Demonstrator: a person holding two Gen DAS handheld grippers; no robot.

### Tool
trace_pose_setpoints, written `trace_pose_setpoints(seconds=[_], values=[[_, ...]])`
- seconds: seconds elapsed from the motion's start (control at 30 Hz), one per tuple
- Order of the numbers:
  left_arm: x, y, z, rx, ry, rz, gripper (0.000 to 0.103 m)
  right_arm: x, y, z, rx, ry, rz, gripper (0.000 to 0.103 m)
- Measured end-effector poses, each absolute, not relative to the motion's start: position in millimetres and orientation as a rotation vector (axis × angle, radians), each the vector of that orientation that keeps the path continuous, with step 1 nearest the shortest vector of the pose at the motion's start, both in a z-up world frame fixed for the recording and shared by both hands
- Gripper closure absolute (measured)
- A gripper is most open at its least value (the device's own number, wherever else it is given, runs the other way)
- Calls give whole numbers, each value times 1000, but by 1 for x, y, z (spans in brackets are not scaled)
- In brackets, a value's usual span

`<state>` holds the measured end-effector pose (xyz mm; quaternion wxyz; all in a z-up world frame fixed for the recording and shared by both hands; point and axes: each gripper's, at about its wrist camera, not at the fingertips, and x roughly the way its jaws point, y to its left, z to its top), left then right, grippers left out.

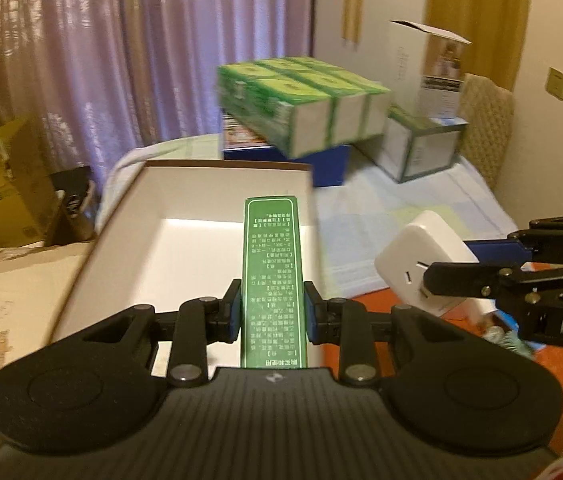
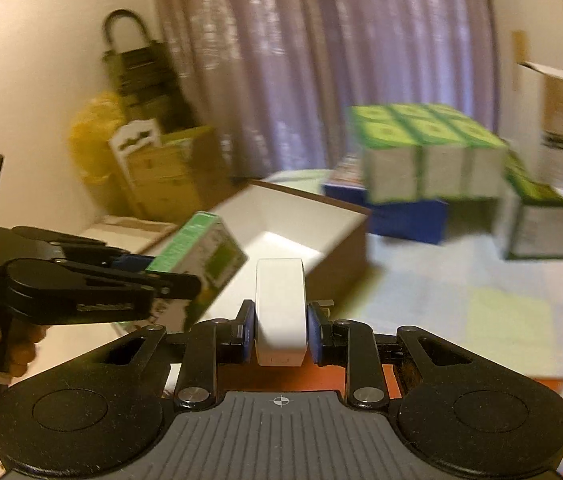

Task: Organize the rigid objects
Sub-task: 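Carry the green box and white plug into the brown box and release both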

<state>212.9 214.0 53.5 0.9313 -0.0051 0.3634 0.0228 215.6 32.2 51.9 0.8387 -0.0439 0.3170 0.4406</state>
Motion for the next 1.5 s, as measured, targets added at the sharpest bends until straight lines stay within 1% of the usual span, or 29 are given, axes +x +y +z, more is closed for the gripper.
trace_pose_setpoints(seconds=[0.23,0.47,0.77,1.0,1.03,1.17,1.5], values=[[217,273,41,3,788,94,78,214,110,39,-128,690,974,80],[234,314,14,12,864,92,78,220,161,9,-196,757,950,80],[261,342,-25,19,957,64,78,230,196,-34,-297,852,881,80],[277,348,-42,27,978,33,77,243,207,-51,-321,884,834,80],[278,348,-43,30,972,30,77,243,208,-53,-324,885,832,80],[279,347,-47,40,983,19,66,245,212,-56,-328,875,808,79],[260,342,-41,17,988,15,64,233,203,-49,-321,895,830,74]])
